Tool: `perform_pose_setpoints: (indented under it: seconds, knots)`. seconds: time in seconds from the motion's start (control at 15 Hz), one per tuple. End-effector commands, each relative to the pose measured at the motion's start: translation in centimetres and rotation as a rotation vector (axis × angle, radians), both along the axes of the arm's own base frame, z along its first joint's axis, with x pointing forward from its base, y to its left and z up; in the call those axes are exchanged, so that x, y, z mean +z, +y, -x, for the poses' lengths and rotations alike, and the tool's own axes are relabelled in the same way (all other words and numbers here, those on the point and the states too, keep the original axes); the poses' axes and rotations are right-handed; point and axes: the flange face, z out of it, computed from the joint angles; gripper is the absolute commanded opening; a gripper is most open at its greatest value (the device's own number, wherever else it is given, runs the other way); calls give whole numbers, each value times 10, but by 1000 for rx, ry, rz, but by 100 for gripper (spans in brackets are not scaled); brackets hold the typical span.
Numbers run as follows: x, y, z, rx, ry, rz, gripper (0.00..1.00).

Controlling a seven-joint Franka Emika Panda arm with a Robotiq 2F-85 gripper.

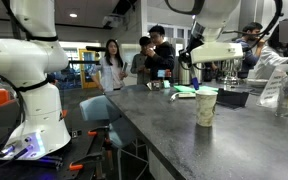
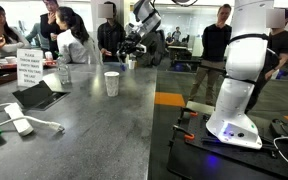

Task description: Place the blue marker inside the cup

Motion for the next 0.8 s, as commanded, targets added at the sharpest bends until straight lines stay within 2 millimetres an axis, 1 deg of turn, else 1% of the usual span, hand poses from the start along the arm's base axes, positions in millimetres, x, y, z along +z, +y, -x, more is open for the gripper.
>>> perform_pose_setpoints:
  seconds: [0.0, 0.13, 0.4, 0.53, 0.73]
  knots:
    - [3, 5, -14, 87, -41, -42, 5]
    - [0, 6, -23, 95, -46, -47, 5]
    - [-13, 2, -41, 79, -49, -130, 5]
    - [-21, 0, -47, 72, -51, -176, 5]
    - [-40, -10, -50, 52, -32, -226, 5]
